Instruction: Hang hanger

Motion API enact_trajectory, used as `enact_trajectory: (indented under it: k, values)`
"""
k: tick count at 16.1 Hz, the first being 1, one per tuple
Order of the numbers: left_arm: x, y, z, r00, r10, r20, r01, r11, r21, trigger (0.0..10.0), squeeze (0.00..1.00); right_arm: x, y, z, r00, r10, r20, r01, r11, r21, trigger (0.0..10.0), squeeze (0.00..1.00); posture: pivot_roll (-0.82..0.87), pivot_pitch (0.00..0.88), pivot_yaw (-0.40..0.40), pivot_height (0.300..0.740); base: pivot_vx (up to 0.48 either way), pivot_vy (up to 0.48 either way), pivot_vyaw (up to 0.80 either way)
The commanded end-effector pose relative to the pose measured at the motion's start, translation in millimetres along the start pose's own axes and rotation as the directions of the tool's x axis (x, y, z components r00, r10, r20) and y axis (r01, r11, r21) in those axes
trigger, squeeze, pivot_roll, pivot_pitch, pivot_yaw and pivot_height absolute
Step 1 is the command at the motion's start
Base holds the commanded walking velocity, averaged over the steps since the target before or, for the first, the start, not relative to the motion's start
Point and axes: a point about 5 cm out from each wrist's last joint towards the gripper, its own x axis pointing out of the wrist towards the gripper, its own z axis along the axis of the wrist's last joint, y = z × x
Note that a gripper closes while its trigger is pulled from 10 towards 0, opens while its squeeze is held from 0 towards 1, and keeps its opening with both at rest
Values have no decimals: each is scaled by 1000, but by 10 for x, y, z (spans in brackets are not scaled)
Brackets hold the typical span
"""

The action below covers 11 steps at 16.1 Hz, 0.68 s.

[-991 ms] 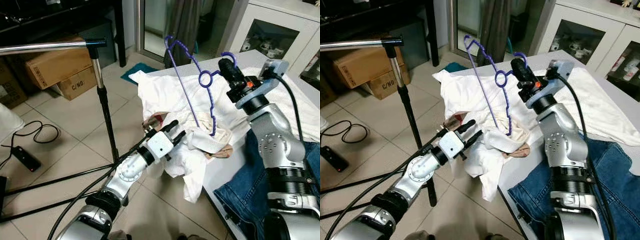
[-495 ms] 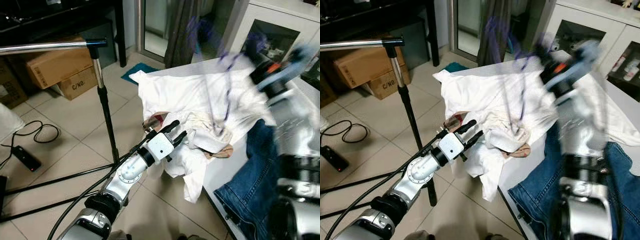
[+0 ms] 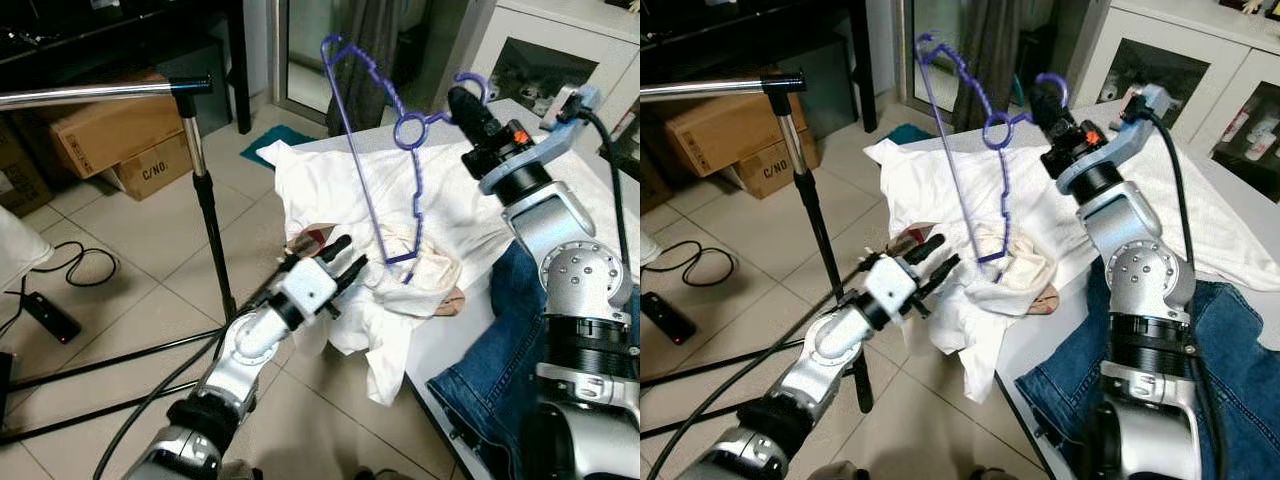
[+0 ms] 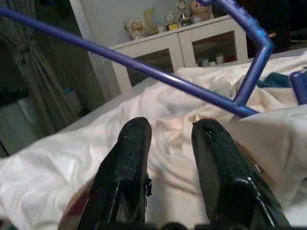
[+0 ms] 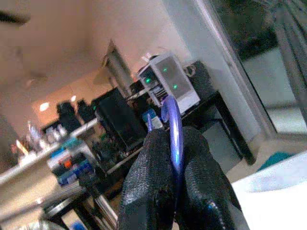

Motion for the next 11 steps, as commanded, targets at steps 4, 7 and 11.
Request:
enact_trajectory:
  k: [4, 7, 11]
  values:
    - [-24, -28, 38, 999, -36, 8, 37, 999, -30, 10000, 0, 3, -77, -100, 996, -85, -36, 87, 994, 60, 10000, 0, 77, 40, -70, 740, 0, 0, 0]
    - [-11, -53, 52, 999, -44, 9, 44, 998, -41, 10000, 0, -20, -175, -329, 978, -186, -97, 188, 982, 16, 10000, 0, 75, 41, -72, 740, 0, 0, 0]
    - [8, -64, 70, 999, -49, 9, 49, 998, -42, 10000, 0, -90, -392, -509, 912, -398, -97, 355, 887, -297, 10000, 0, 74, 45, -72, 740, 0, 0, 0]
